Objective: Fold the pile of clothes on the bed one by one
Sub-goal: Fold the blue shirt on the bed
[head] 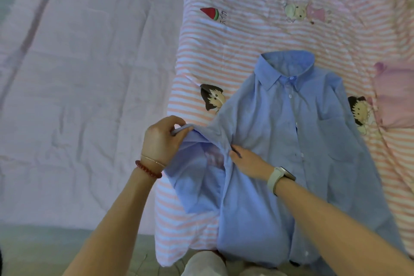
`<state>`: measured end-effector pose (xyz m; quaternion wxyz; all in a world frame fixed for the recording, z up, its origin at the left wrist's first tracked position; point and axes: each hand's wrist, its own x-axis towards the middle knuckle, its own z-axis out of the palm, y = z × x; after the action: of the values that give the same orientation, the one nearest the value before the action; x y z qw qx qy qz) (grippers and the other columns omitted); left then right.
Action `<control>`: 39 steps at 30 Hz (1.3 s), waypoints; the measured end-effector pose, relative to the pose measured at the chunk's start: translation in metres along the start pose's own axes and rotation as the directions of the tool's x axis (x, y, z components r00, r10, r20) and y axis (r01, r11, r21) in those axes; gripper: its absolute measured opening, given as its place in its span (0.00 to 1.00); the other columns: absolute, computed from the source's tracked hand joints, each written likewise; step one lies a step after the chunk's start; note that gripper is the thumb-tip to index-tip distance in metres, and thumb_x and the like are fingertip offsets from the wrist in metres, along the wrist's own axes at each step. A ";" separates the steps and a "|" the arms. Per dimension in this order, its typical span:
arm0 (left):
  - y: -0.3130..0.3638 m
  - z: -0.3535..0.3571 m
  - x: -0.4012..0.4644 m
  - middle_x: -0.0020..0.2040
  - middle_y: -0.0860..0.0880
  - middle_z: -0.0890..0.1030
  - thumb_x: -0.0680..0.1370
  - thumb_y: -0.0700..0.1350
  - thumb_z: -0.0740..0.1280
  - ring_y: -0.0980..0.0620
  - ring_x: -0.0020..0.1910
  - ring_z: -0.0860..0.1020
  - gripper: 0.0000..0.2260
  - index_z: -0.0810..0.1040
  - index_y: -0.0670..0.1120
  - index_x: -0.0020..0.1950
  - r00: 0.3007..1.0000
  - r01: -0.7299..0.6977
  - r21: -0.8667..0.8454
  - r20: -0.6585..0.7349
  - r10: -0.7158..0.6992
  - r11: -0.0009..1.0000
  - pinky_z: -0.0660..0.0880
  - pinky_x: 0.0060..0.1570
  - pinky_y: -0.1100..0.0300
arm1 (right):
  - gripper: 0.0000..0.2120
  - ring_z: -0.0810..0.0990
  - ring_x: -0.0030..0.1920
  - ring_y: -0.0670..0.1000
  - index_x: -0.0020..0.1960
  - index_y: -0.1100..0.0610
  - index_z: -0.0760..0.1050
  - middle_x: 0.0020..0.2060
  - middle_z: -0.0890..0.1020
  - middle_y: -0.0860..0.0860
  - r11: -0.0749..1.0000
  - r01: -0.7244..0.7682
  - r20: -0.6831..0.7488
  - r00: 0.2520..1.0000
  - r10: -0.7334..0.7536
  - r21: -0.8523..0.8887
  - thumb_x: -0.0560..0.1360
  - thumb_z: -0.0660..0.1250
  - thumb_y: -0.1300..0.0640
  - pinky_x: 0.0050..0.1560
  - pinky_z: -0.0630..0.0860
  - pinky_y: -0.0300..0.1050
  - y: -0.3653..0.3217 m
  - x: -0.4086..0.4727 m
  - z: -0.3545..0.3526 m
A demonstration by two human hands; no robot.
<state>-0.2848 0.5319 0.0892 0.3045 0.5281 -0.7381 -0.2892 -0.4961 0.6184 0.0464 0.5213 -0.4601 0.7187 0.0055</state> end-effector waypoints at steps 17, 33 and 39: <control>-0.050 0.011 -0.036 0.45 0.47 0.79 0.77 0.54 0.63 0.46 0.44 0.77 0.10 0.72 0.49 0.53 0.611 0.347 0.564 0.470 -0.637 0.749 0.69 0.39 0.60 | 0.20 0.54 0.74 0.52 0.73 0.53 0.61 0.73 0.58 0.51 0.712 0.390 0.176 0.917 -0.357 -0.584 0.81 0.52 0.57 0.68 0.62 0.51 -0.035 0.014 0.022; -0.036 -0.071 0.004 0.33 0.53 0.73 0.77 0.41 0.64 0.56 0.34 0.70 0.10 0.73 0.49 0.35 0.490 0.495 -0.759 -0.158 -0.857 0.423 0.68 0.36 0.61 | 0.19 0.69 0.64 0.56 0.71 0.54 0.63 0.65 0.70 0.54 0.859 0.240 0.027 0.966 -0.256 -0.451 0.81 0.51 0.58 0.60 0.69 0.47 -0.058 0.002 0.005; -0.058 -0.067 -0.011 0.40 0.50 0.76 0.80 0.49 0.61 0.53 0.41 0.76 0.09 0.72 0.46 0.42 0.234 0.631 -0.766 0.336 -0.912 -0.121 0.74 0.51 0.59 | 0.20 0.64 0.68 0.54 0.73 0.55 0.60 0.69 0.65 0.53 0.888 0.318 -0.030 0.937 -0.347 -0.331 0.80 0.52 0.59 0.63 0.67 0.48 -0.090 0.015 0.015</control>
<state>-0.1960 0.5193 0.0879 0.3759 0.6908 0.0184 -0.6174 -0.4253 0.5644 0.0707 0.4002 -0.6549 0.6409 0.0127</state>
